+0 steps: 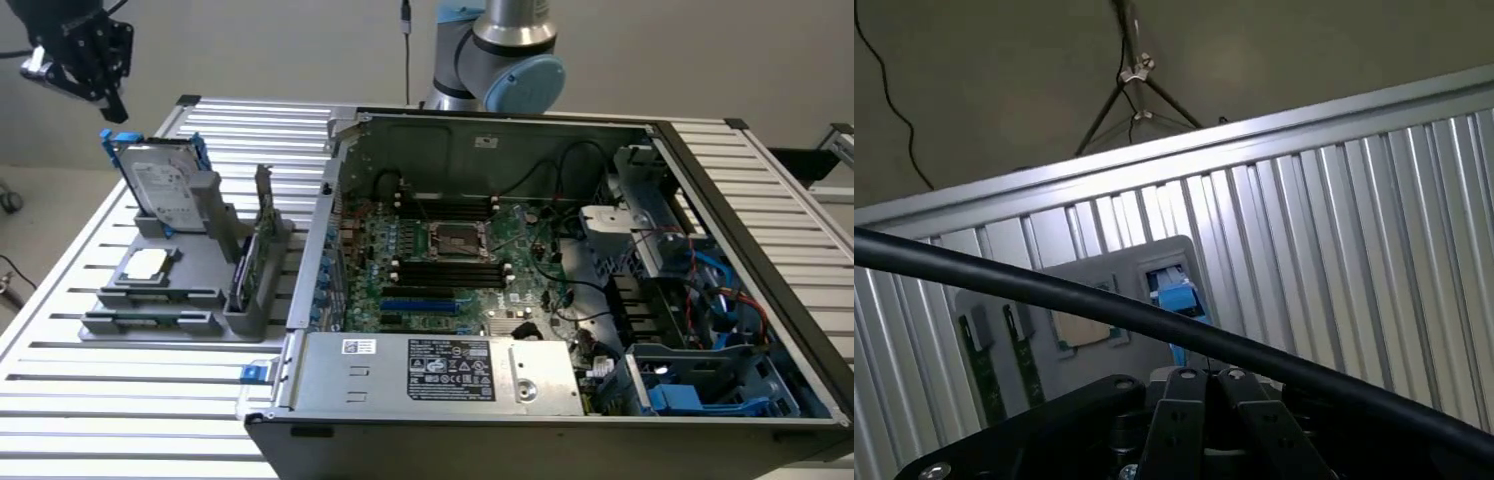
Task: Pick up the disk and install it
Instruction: 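Pick up the disk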
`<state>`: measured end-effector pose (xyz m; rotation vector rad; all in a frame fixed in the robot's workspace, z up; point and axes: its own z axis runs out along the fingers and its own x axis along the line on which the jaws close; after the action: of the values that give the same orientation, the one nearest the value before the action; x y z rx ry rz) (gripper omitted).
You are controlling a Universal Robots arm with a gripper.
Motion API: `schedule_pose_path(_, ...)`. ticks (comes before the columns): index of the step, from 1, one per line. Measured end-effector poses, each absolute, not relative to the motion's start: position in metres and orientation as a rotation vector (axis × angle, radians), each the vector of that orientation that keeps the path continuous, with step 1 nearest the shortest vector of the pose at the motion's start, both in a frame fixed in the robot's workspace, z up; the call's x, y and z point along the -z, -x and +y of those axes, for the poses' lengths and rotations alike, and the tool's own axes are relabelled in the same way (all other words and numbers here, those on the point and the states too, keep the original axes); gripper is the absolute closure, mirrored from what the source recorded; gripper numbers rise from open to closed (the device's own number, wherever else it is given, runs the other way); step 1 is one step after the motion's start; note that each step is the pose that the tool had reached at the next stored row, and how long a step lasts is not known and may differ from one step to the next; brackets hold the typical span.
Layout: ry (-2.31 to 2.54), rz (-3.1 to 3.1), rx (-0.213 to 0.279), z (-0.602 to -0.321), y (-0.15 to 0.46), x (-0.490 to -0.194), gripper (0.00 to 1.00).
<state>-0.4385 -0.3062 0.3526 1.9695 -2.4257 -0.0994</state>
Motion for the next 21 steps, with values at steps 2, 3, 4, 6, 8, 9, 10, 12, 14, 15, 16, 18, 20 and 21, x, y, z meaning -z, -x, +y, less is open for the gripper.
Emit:
schedule_pose_path(2, -2.013, -2.389, 0.098, -0.3062, 0.4386, -0.3516, 0.89)
schedule_pose_path(3, -2.035, -2.371, 0.097, -0.3062, 0.4385, -0.3512, 0.89)
schedule_pose_path(4, -2.056, -2.353, 0.096, -0.3062, 0.4386, -0.3509, 0.89)
schedule_pose_path(6, -2.097, -2.319, 0.091, -0.3062, 0.4386, -0.3505, 0.89)
schedule_pose_path(8, -2.134, -2.293, 0.082, -0.3062, 0.4386, -0.3503, 0.89)
schedule_pose_path(9, -2.151, -2.281, 0.077, -0.3062, 0.4386, -0.3502, 0.89)
schedule_pose_path(10, -2.168, -2.269, 0.073, -0.3061, 0.4386, -0.3501, 0.89)
schedule_pose_path(12, -2.203, -2.239, 0.068, -0.3061, 0.4385, -0.3501, 0.89)
schedule_pose_path(14, -2.235, -2.207, 0.067, -0.3058, 0.4386, -0.3500, 0.89)
schedule_pose_path(15, -2.249, -2.193, 0.066, -0.3053, 0.4386, -0.3500, 0.89)
schedule_pose_path(16, -2.261, -2.181, 0.066, -0.3047, 0.4386, -0.3500, 0.89)
schedule_pose_path(18, -2.283, -2.159, 0.063, -0.3032, 0.4386, -0.3499, 0.89)
schedule_pose_path(20, -2.293, -2.152, 0.060, -0.3027, 0.4388, -0.3499, 0.89)
schedule_pose_path(21, -2.294, -2.150, 0.060, -0.3027, 0.4390, -0.3498, 0.89)
